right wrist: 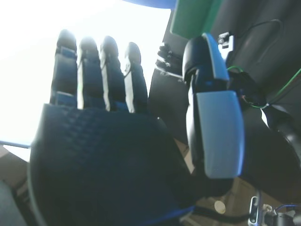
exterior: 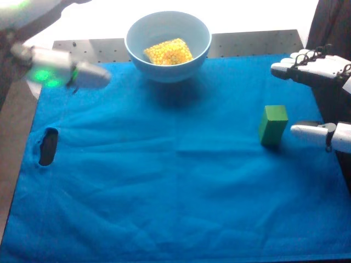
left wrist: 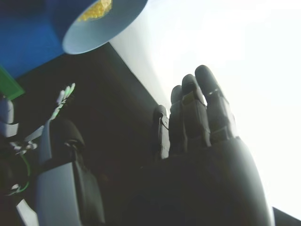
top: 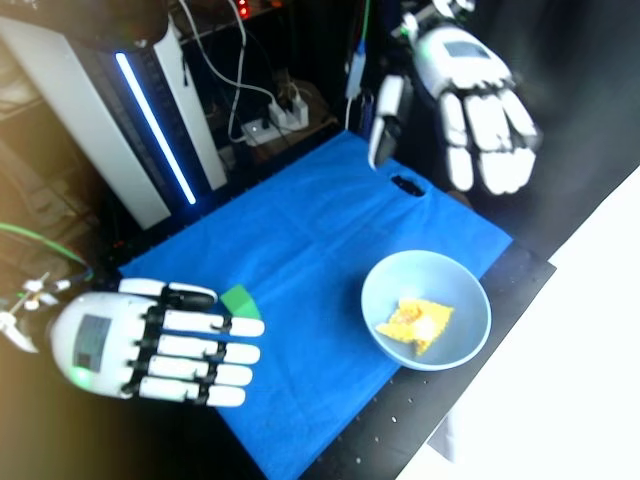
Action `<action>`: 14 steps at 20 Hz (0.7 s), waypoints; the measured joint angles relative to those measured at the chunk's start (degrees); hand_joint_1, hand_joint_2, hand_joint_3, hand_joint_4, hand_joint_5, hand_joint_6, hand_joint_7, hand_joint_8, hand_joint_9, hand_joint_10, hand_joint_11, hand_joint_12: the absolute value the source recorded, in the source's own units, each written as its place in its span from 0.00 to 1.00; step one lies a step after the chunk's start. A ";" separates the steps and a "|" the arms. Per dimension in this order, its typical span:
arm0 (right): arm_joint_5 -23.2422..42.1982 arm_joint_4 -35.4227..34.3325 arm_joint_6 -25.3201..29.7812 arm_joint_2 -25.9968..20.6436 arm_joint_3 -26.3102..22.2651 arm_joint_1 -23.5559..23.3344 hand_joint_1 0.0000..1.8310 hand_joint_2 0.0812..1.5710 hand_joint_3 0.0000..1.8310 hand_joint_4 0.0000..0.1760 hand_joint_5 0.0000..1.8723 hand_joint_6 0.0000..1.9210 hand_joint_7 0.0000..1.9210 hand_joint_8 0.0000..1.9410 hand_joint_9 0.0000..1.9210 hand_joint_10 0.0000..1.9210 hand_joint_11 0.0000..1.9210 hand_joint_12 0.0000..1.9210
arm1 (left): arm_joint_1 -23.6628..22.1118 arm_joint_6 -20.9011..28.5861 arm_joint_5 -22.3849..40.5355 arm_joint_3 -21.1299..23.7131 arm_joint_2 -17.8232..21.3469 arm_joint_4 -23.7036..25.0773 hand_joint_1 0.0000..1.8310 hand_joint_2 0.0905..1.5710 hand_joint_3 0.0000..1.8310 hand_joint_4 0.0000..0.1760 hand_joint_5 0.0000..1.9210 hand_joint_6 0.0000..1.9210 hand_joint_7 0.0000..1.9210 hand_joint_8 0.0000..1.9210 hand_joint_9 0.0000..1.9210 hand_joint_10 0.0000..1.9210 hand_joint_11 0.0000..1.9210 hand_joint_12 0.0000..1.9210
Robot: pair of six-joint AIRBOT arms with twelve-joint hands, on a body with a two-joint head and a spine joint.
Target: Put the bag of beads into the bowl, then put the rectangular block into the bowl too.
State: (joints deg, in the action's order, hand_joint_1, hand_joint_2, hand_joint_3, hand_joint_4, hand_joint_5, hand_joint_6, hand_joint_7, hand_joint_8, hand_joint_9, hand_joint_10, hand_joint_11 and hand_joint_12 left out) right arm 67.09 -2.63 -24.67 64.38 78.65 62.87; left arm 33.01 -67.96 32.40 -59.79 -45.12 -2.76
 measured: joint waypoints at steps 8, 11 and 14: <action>0.07 3.23 0.02 -0.76 -0.11 -2.71 0.37 0.64 0.00 0.57 0.18 0.00 0.14 0.00 0.08 0.00 0.05 0.03 | 21.07 8.35 19.19 5.60 2.38 -11.02 0.48 0.64 0.00 0.74 0.02 0.00 0.07 0.00 0.10 0.00 0.00 0.34; -1.68 4.72 0.02 0.07 0.96 -5.57 0.40 0.63 0.00 0.70 0.16 0.00 0.10 0.00 0.03 0.00 0.01 0.01 | 25.53 11.28 23.26 5.60 0.96 -14.93 0.38 0.62 0.00 0.78 0.02 0.00 0.08 0.00 0.12 0.00 0.00 0.40; -5.60 8.74 0.02 1.95 2.38 -7.74 0.38 0.62 0.00 0.61 0.17 0.00 0.06 0.00 0.02 0.00 0.03 0.01 | 25.90 11.67 25.94 5.60 0.96 -15.69 0.38 0.60 0.00 0.78 0.04 0.00 0.10 0.00 0.13 0.00 0.00 0.45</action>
State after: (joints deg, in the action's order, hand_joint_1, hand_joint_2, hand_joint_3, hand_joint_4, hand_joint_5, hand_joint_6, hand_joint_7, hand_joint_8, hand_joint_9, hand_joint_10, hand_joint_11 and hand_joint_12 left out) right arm 61.49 6.11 -24.64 66.32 81.03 55.13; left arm 58.92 -56.29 58.35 -54.19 -44.16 -18.46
